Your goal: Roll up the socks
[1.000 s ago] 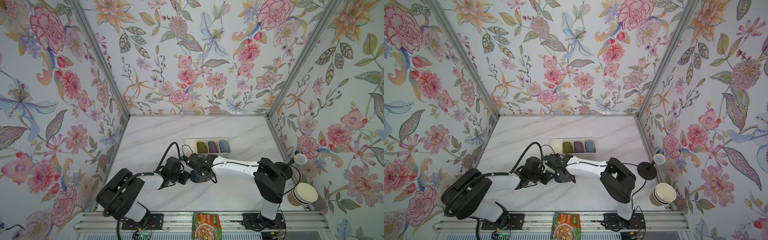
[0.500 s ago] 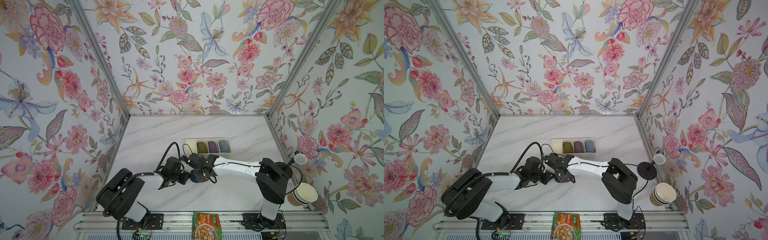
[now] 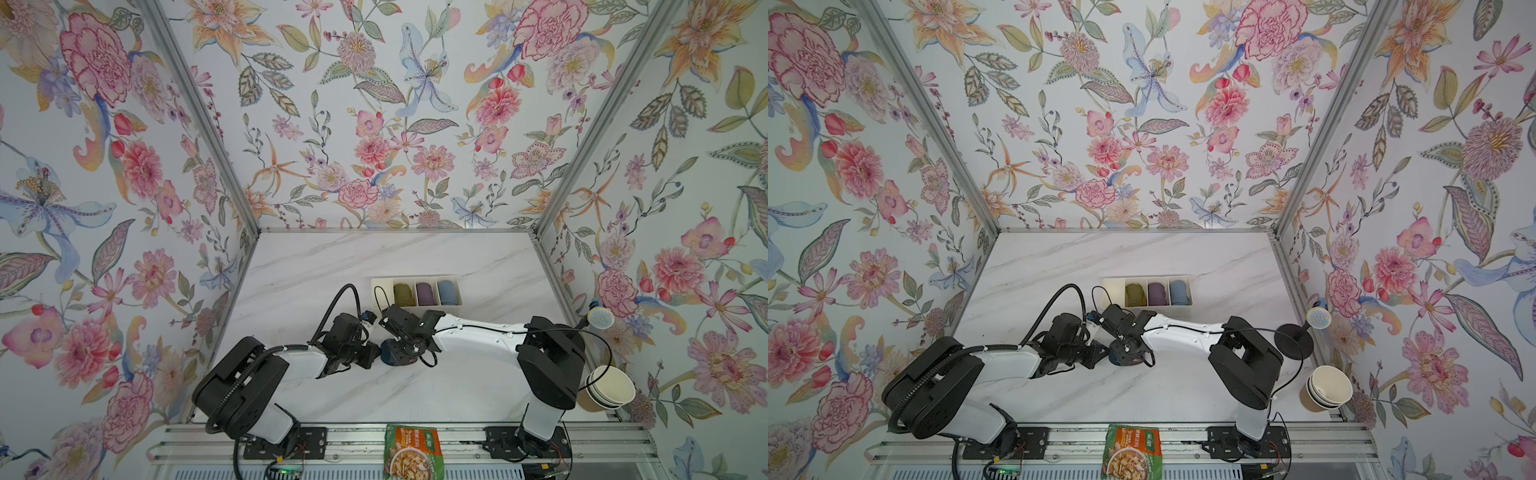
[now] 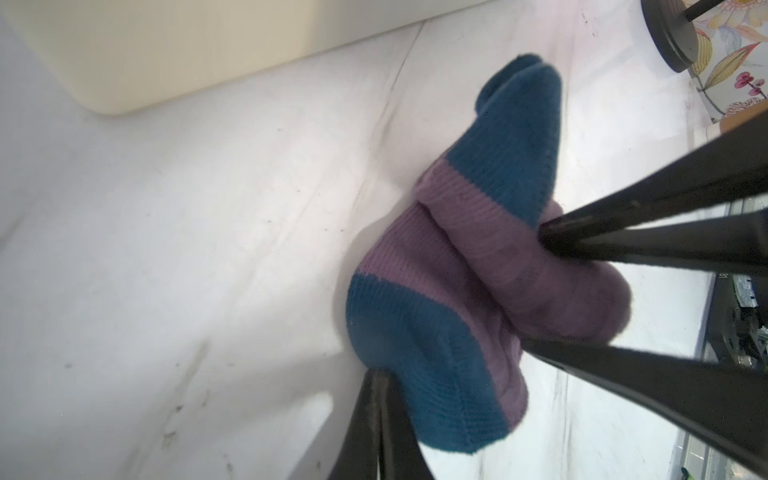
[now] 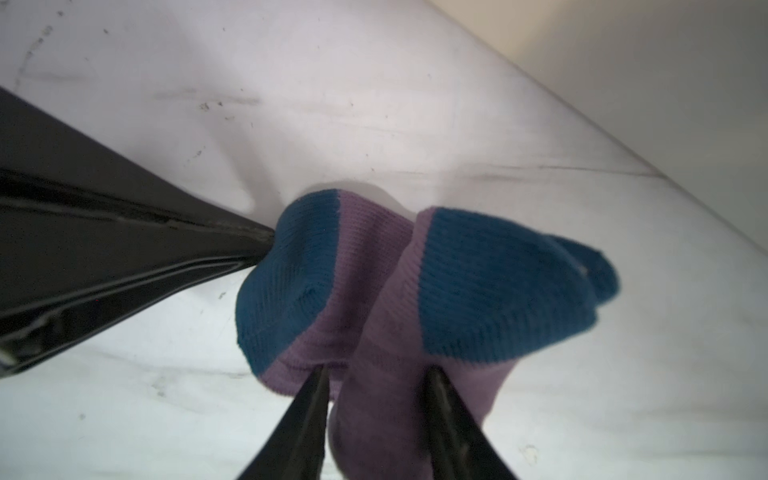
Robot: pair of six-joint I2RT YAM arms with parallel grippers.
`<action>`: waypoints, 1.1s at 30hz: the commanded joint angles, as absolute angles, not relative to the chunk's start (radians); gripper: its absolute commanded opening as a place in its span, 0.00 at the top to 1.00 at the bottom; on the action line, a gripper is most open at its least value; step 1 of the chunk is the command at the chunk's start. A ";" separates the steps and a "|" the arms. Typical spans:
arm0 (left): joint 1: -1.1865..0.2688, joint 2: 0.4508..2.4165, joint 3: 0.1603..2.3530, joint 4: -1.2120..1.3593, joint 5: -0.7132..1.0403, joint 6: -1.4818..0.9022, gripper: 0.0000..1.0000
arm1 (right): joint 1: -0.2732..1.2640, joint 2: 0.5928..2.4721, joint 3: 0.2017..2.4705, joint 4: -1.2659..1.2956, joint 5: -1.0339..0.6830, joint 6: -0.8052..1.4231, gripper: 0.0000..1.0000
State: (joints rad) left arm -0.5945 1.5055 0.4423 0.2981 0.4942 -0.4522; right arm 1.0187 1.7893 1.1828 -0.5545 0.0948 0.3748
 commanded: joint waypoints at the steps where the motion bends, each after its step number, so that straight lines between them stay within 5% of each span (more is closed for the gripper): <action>1: -0.584 1.503 0.459 0.219 0.482 -0.420 0.94 | 0.993 1.764 1.113 -0.508 -0.015 0.401 0.59; 33: -0.571 1.460 0.676 0.111 0.530 -0.394 0.98 | 0.812 1.704 0.743 -0.015 -0.442 0.487 0.53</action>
State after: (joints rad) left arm -0.5804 1.4525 0.6495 0.1059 0.4900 -0.4007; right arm 0.8169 1.6669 0.8055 0.0540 -0.4248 0.4686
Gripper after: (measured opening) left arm 0.048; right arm 0.463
